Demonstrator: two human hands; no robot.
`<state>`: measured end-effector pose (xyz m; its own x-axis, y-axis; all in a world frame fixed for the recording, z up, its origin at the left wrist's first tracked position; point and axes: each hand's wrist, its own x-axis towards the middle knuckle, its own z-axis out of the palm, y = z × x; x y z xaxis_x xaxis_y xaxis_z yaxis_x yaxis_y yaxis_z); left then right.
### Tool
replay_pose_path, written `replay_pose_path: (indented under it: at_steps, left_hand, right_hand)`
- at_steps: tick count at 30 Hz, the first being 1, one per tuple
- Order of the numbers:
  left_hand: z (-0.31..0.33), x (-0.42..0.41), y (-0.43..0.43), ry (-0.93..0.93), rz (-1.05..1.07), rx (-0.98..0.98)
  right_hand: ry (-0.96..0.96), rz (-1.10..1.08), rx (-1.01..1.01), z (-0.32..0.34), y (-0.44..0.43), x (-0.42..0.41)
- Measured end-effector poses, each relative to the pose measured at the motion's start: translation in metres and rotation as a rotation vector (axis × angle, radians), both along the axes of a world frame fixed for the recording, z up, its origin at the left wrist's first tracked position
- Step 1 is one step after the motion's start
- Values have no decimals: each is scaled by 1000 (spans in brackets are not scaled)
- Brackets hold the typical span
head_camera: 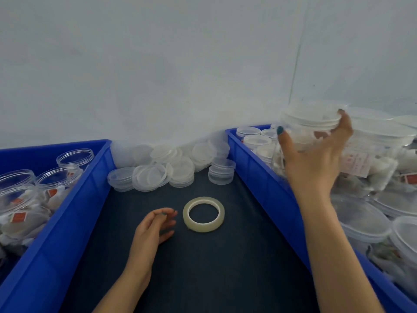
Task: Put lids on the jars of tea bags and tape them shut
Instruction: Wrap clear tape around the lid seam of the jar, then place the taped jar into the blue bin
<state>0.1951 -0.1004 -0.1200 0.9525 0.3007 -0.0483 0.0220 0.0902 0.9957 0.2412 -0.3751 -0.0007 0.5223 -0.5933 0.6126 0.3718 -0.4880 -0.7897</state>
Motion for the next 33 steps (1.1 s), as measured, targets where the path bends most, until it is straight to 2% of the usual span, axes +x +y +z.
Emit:
replay_pose_path:
  at_steps: [4,9,14,21,28,33]
  left_hand:
    - [-2,-1,0,2,-30,15]
    - [-3,0,0,14,-51,28]
    - [-3,0,-1,26,-53,35]
    - [-2,0,-2,35,-58,30]
    - [-3,0,-2,46,-67,40]
    - [0,-2,-4,46,-65,69]
  right_hand:
    - [56,-28,-3,-8,3,25]
    - [154,-259,-112,-2,1,48]
    - [203,-376,-47,6,-6,71]
    - [234,-311,-47,8,-18,104]
    - [418,-270,-148,8,-51,134]
    - [281,-158,25,3,-66,143]
